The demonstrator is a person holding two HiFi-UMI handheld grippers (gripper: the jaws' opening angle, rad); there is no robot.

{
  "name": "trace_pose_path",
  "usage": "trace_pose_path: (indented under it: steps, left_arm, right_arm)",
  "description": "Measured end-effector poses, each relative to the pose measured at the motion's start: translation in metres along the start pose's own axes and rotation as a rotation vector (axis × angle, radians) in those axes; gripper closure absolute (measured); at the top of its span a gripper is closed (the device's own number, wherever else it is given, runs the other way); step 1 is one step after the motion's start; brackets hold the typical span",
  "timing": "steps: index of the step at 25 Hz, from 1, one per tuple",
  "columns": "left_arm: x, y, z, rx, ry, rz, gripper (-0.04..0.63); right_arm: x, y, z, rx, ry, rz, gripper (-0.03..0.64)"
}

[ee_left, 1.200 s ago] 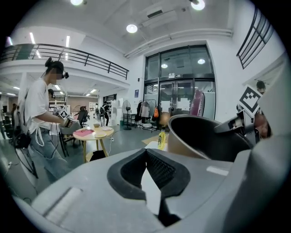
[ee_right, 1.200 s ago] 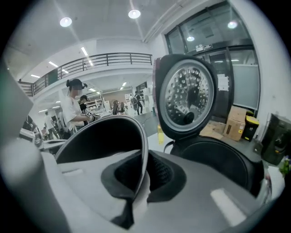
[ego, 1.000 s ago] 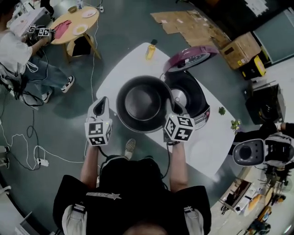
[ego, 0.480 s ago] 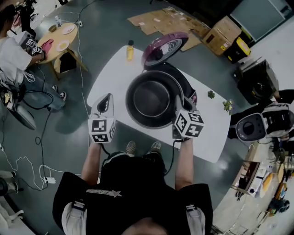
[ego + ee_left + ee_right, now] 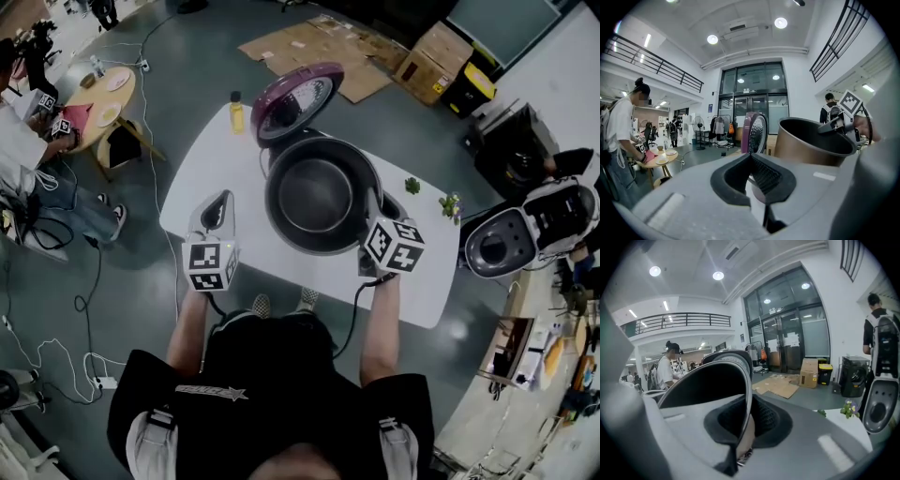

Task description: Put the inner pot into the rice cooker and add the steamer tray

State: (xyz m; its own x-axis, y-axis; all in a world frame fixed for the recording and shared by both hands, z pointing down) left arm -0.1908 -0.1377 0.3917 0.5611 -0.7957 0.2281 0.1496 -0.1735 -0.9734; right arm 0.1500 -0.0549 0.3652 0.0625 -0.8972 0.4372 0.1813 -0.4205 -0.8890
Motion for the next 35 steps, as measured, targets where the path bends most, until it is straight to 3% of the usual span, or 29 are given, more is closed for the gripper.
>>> trace_pose_path:
  steps: [11, 23, 35]
  left_arm:
    - [0.031, 0.0, 0.037, -0.029, 0.067, -0.019, 0.584]
    - [0.051, -0.009, 0.041, -0.068, 0.17, -0.06, 0.584]
    - [0.056, -0.035, 0.036, -0.108, 0.261, -0.131, 0.584]
  right_arm:
    - [0.049, 0.018, 0.064, 0.008, 0.053, -0.044, 0.591]
    - [0.124, 0.031, 0.068, -0.022, 0.167, -0.121, 0.581]
    - [0.19, -0.003, 0.061, -0.06, 0.26, -0.276, 0.578]
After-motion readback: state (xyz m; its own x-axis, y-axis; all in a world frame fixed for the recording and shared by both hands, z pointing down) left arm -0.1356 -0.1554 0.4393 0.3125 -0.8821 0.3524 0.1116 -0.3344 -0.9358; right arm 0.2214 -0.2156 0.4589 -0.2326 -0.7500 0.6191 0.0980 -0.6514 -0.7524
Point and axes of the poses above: the fingertips, and each gripper's own axes: x forward along the fingers, z to its right, y out of its top, the point moved 7 cm from there along -x, backward along the fingers, and after that the axes turned 2 degrees about -z, right-handed, at the moved point
